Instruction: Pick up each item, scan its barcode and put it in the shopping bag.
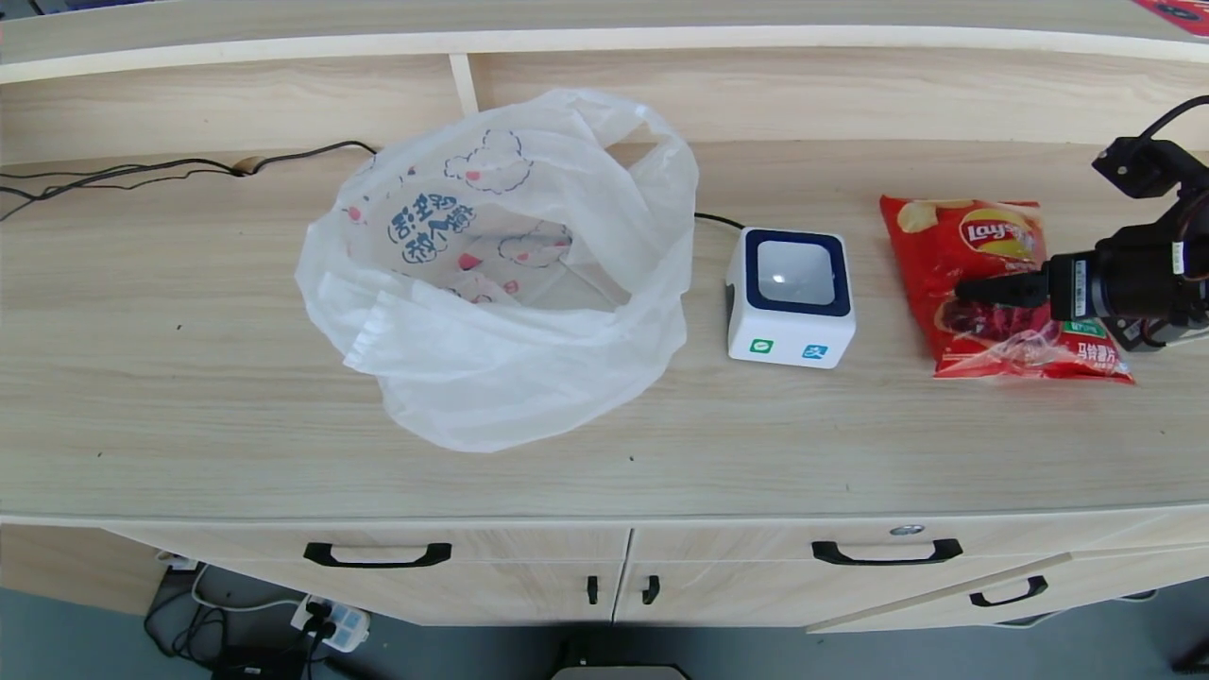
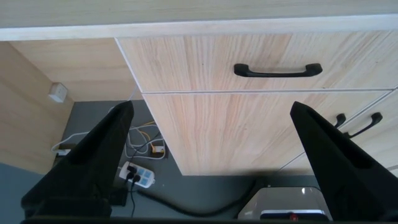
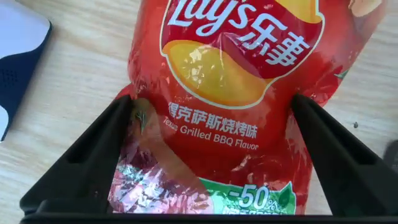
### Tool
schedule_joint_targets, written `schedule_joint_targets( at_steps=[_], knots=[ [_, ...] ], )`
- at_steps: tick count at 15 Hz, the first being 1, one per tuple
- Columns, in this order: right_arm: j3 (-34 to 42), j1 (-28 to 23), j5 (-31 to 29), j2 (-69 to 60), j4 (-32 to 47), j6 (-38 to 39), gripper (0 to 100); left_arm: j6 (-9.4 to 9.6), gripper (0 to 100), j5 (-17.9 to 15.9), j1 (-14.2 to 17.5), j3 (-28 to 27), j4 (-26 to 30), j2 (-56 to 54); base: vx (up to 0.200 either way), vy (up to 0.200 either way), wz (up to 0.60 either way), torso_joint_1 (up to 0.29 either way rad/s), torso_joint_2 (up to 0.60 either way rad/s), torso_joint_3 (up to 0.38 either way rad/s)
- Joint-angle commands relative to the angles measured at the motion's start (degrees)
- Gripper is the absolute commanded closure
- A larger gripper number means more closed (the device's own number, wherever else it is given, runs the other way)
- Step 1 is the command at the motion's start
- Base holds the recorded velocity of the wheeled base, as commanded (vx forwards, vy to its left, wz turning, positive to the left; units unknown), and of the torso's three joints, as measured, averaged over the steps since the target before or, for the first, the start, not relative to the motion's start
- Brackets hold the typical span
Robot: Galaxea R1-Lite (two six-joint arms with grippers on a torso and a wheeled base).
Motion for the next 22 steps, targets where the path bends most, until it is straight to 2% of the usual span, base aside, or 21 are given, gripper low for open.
schedule_joint_targets(
  at_steps=[1, 6, 10, 11, 14, 19, 22],
  knots=[
    [0.8, 0.0, -0.3, 0.9, 0.0, -0.1, 0, -0.01, 0, 0.0, 0.0, 0.0, -0.1, 0.1, 0.000, 0.000, 0.00, 0.000, 0.00, 0.000],
    [0.6, 1.9, -0.6, 2.3, -0.4, -3.0, 0, -0.01, 0, 0.0, 0.0, 0.0, -0.1, 0.1, 0.000, 0.000, 0.00, 0.000, 0.00, 0.000],
    [-1.2, 3.6, -3.8, 4.1, -1.3, -2.8, 0, -0.01, 0, 0.0, 0.0, 0.0, 0.0, 0.1, 0.000, 0.000, 0.00, 0.000, 0.00, 0.000],
    [-0.7, 3.6, -3.8, 4.2, -1.3, -2.5, 100, -0.01, 0, 0.0, 0.0, 0.0, -0.1, 0.1, 0.000, 0.000, 0.00, 0.000, 0.00, 0.000],
    [0.2, 3.5, -3.8, 3.8, -2.2, -2.6, 100, -0.10, 0, 0.0, 0.0, 0.0, -0.1, 0.1, 0.000, 0.000, 0.00, 0.000, 0.00, 0.000],
    [5.6, 3.6, -3.9, 2.4, -9.9, -2.9, 100, -0.10, 0, 0.0, 0.0, 0.0, -0.1, 0.1, 0.000, 0.000, 0.00, 0.000, 0.00, 0.000],
    [5.9, 3.6, -3.9, 2.4, -10.4, -2.9, 100, -0.10, 0, 0.0, 0.0, 0.0, -0.1, 0.1, 0.000, 0.000, 0.00, 0.000, 0.00, 0.000]
  ],
)
